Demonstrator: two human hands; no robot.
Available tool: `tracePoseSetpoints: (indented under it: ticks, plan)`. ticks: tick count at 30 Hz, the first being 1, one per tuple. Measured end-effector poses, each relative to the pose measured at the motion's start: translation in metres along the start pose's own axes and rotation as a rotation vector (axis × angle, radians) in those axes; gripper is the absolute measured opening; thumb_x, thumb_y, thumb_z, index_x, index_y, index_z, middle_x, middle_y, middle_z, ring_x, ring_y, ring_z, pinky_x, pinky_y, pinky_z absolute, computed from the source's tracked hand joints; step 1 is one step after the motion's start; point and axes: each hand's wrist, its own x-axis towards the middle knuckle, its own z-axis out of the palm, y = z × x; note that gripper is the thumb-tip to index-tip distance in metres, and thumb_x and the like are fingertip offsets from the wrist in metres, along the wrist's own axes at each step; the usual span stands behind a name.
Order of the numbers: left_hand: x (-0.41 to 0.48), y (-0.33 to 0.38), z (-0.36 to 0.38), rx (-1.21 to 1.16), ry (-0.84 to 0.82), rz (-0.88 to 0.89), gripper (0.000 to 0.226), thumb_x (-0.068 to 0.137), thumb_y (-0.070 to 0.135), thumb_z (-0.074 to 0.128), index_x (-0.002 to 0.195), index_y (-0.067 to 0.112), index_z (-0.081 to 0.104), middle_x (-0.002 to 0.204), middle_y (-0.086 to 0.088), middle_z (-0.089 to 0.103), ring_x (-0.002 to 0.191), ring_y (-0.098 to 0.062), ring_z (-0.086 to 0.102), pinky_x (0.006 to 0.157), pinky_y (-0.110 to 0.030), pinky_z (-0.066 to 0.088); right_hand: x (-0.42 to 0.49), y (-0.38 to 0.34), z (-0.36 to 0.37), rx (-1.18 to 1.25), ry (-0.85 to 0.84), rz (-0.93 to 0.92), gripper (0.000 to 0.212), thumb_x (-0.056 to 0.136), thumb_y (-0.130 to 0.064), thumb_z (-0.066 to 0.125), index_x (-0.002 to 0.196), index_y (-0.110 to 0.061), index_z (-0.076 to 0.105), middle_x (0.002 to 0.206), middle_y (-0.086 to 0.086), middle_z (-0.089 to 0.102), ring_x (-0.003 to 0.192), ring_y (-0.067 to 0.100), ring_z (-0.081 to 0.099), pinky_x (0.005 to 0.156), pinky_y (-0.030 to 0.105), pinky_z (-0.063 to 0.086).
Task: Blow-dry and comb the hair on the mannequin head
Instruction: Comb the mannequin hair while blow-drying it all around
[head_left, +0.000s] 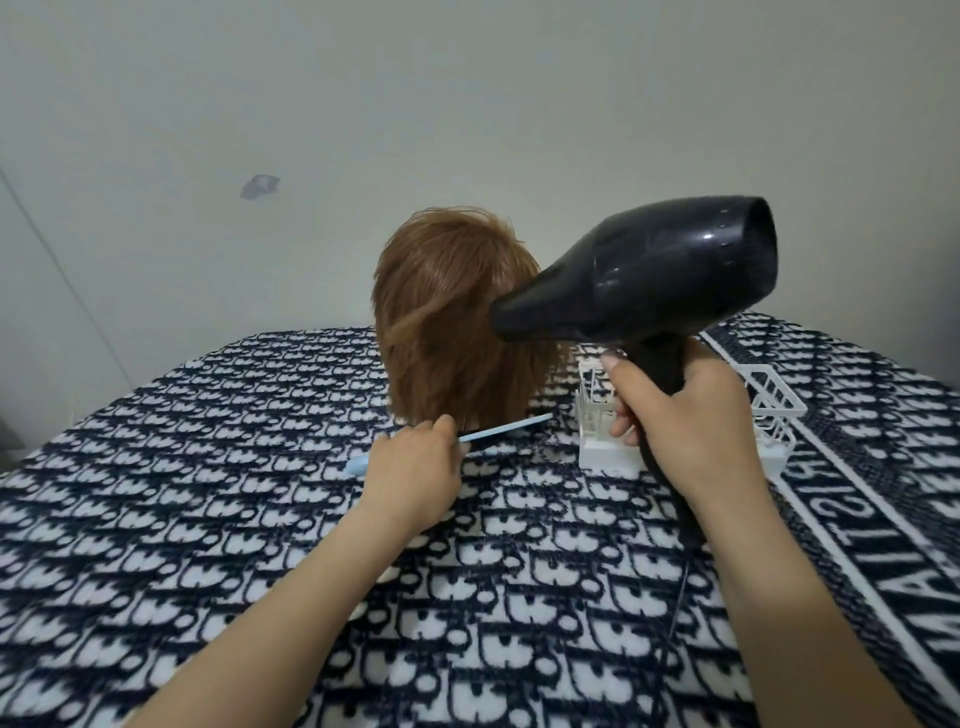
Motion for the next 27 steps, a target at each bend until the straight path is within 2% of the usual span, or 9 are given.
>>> tracePoseSetpoints:
  ticks: [3, 7, 9, 13, 16, 19, 22, 25, 27]
  plan:
    - [0.003, 0.005, -0.014, 0.003, 0.058, -0.006, 0.021, 0.099, 0.039, 0.034, 0.093, 0.020, 0.042, 0.091, 0.000, 0.061, 0.084, -0.027, 0.059, 0.071, -0.039, 0.042, 0.000, -0.001, -0.001, -0.126, 0.058, -0.051, 0.019, 0.091, -0.034, 0.069, 0.076, -0.027, 0.060, 0.060, -0.006, 0.070, 0.049, 0.009, 0.065, 0.055, 0.032, 0.053]
    - [0.011, 0.010, -0.032, 0.060, 0.139, -0.010, 0.027, 0.099, 0.041, 0.033, 0.100, 0.019, 0.048, 0.092, -0.002, 0.062, 0.084, -0.028, 0.060, 0.067, -0.038, 0.038, 0.001, -0.002, -0.004, 0.002, 0.029, -0.017, 0.015, 0.092, -0.028, 0.069, 0.080, -0.023, 0.062, 0.061, -0.003, 0.070, 0.047, 0.009, 0.066, 0.050, 0.022, 0.051]
    - [0.014, 0.012, -0.039, 0.083, 0.159, -0.013, 0.029, 0.099, 0.042, 0.032, 0.101, 0.019, 0.050, 0.091, -0.002, 0.062, 0.082, -0.028, 0.060, 0.065, -0.037, 0.036, 0.002, -0.002, -0.006, -0.018, 0.052, -0.040, 0.012, 0.092, -0.027, 0.069, 0.083, -0.023, 0.062, 0.062, -0.003, 0.070, 0.045, 0.006, 0.064, 0.050, 0.016, 0.049]
    - [0.022, 0.019, -0.053, 0.084, 0.189, -0.040, 0.031, 0.100, 0.044, 0.033, 0.099, 0.018, 0.051, 0.089, -0.003, 0.062, 0.079, -0.030, 0.060, 0.060, -0.036, 0.036, 0.002, -0.002, -0.006, 0.000, 0.092, -0.033, 0.012, 0.092, -0.028, 0.069, 0.083, -0.024, 0.062, 0.062, -0.002, 0.070, 0.047, 0.008, 0.065, 0.051, 0.024, 0.052]
    - [0.032, 0.025, -0.065, 0.077, 0.209, -0.083, 0.033, 0.100, 0.044, 0.032, 0.097, 0.017, 0.050, 0.085, -0.003, 0.061, 0.076, -0.030, 0.059, 0.057, -0.035, 0.037, 0.002, -0.003, -0.007, 0.000, 0.177, -0.046, 0.013, 0.093, -0.032, 0.068, 0.083, -0.028, 0.061, 0.066, -0.004, 0.071, 0.049, 0.008, 0.067, 0.053, 0.023, 0.053]
    - [0.046, 0.030, -0.078, 0.104, 0.239, -0.105, 0.032, 0.101, 0.045, 0.031, 0.091, 0.018, 0.045, 0.076, -0.002, 0.056, 0.063, -0.026, 0.050, 0.052, -0.033, 0.033, 0.002, -0.003, -0.011, -0.012, 0.228, -0.041, 0.015, 0.095, -0.035, 0.066, 0.085, -0.025, 0.061, 0.066, -0.005, 0.070, 0.051, 0.008, 0.067, 0.056, 0.026, 0.053]
    - [0.061, 0.041, -0.089, 0.108, 0.261, -0.125, 0.032, 0.101, 0.045, 0.031, 0.088, 0.018, 0.042, 0.070, -0.002, 0.050, 0.055, -0.023, 0.044, 0.046, -0.032, 0.025, 0.003, -0.003, -0.015, 0.000, 0.197, -0.026, 0.015, 0.094, -0.035, 0.067, 0.085, -0.026, 0.061, 0.065, -0.004, 0.070, 0.052, 0.010, 0.068, 0.056, 0.036, 0.057]
    - [0.074, 0.055, -0.093, 0.082, 0.234, -0.142, 0.033, 0.101, 0.045, 0.034, 0.090, 0.016, 0.045, 0.065, 0.001, 0.044, 0.050, -0.020, 0.039, 0.045, -0.031, 0.023, 0.004, -0.002, -0.017, -0.085, 0.242, -0.043, 0.015, 0.093, -0.037, 0.067, 0.082, -0.031, 0.059, 0.067, -0.011, 0.071, 0.054, 0.008, 0.068, 0.057, 0.031, 0.054]
    - [0.079, 0.065, -0.091, 0.079, 0.212, -0.148, 0.034, 0.100, 0.045, 0.037, 0.093, 0.014, 0.050, 0.063, 0.002, 0.040, 0.048, -0.017, 0.033, 0.043, -0.031, 0.020, 0.005, -0.001, -0.018, -0.076, 0.226, -0.027, 0.015, 0.093, -0.037, 0.067, 0.082, -0.029, 0.060, 0.064, -0.009, 0.071, 0.052, 0.008, 0.067, 0.055, 0.028, 0.053]
